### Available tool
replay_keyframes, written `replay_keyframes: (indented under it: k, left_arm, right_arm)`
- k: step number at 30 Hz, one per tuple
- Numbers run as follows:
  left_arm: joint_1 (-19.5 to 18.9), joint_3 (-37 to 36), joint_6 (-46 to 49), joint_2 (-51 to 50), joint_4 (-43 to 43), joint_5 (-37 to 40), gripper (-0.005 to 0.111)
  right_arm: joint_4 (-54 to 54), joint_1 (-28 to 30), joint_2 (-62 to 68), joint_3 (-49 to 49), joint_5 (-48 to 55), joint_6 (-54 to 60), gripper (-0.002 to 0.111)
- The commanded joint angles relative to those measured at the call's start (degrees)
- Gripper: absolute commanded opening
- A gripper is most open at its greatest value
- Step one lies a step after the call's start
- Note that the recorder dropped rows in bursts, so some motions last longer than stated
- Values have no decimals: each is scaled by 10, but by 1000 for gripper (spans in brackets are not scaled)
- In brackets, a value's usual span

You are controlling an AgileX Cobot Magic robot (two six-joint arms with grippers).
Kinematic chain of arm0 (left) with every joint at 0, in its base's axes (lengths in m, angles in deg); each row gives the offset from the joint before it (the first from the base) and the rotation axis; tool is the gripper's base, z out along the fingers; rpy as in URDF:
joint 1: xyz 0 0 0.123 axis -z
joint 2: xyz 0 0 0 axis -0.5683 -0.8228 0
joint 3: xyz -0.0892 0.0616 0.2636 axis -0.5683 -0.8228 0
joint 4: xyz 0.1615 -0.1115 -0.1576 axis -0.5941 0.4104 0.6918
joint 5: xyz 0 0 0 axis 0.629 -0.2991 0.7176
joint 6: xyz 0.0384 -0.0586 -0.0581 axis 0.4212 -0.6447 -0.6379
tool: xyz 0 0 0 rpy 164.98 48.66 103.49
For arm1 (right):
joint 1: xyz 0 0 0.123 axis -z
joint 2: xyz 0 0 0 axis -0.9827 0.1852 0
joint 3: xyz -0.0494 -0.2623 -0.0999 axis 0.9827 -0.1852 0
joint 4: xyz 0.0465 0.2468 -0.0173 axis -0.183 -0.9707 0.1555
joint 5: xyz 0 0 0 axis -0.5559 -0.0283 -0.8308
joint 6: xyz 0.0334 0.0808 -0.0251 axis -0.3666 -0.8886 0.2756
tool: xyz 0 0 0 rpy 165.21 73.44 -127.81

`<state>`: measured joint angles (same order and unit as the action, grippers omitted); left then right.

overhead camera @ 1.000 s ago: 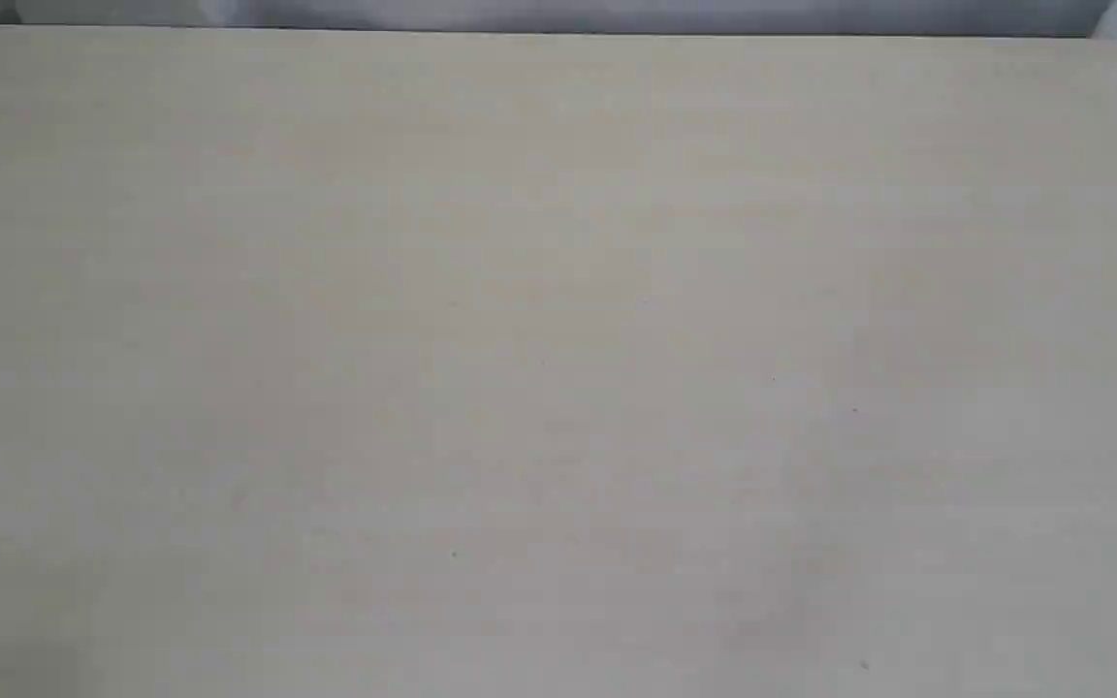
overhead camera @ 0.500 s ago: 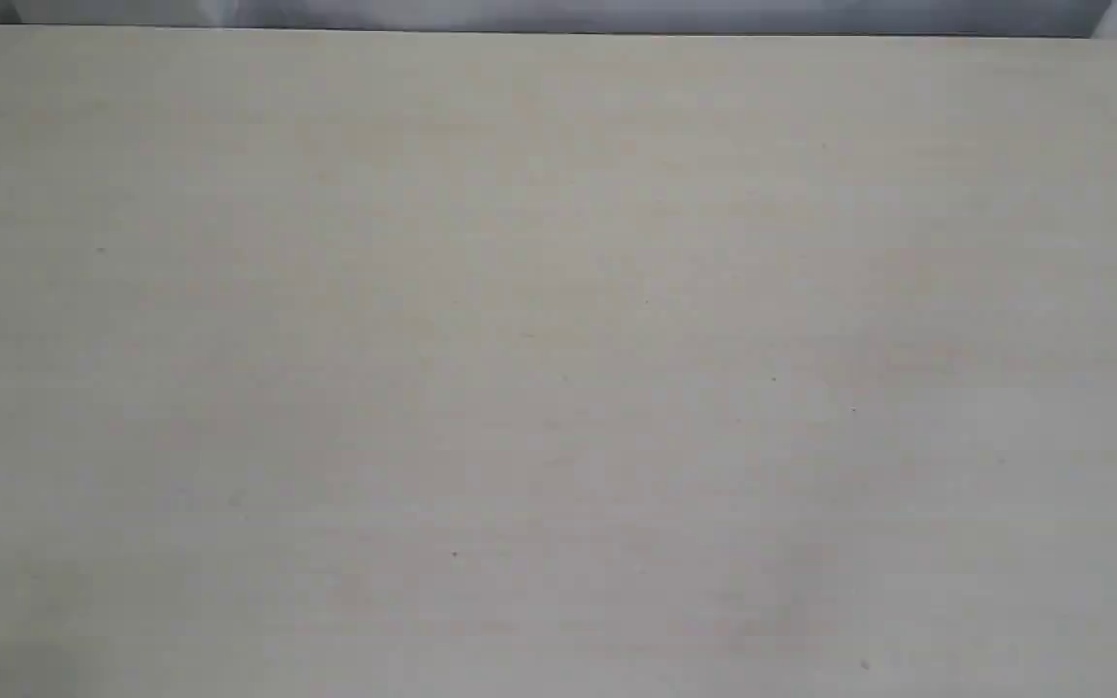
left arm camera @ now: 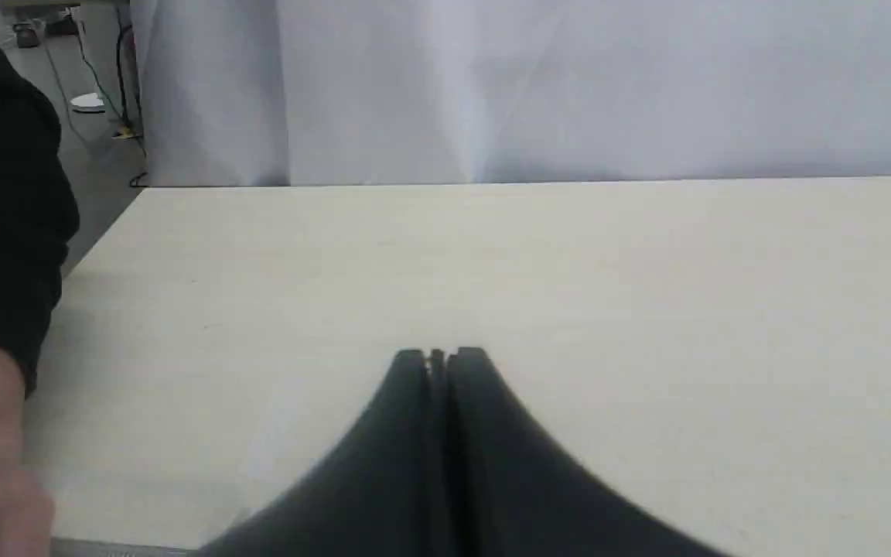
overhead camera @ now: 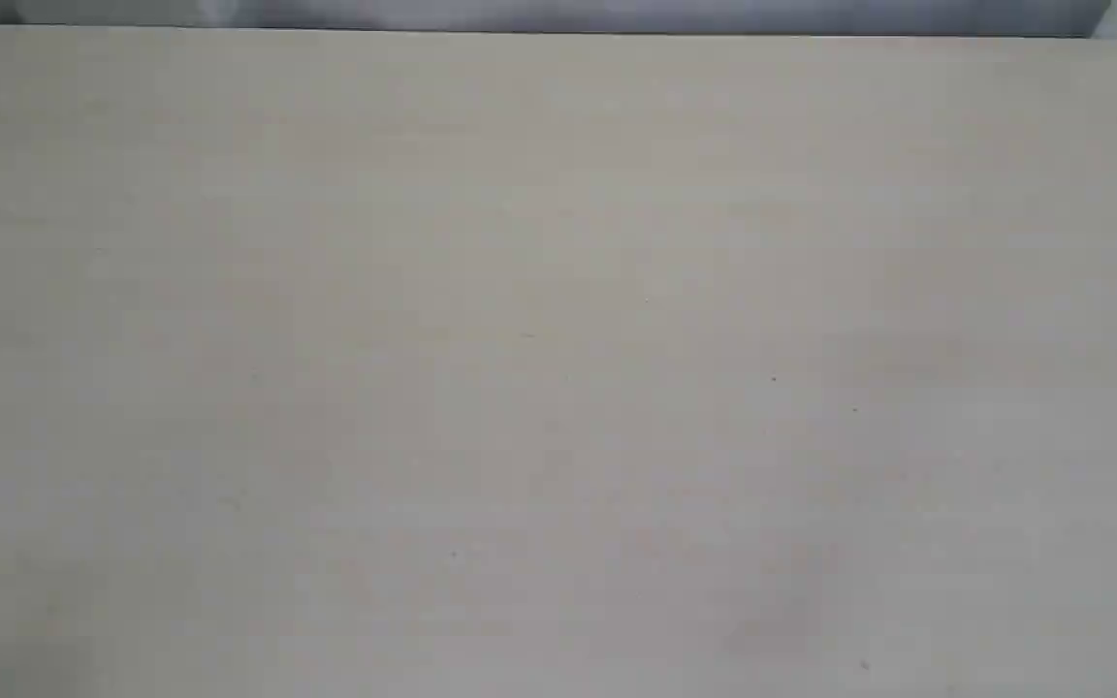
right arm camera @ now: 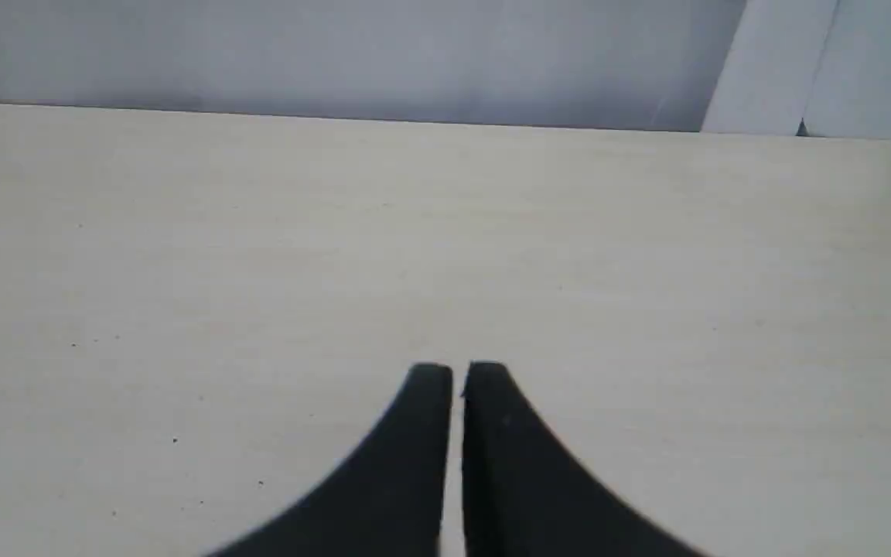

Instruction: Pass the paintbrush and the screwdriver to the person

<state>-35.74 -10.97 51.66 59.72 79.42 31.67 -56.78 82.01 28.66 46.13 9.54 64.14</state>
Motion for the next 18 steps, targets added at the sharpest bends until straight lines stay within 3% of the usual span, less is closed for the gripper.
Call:
replay_keyframes:
  k: [1,18]
  left_arm:
    - [5,-1,-1,1,3,-3,0]
    - [5,-1,-1,1,3,-3,0]
  right_arm:
    - [2,0,-3,-2,0,9,4]
    - [9,0,-3,-39,-33,0,4]
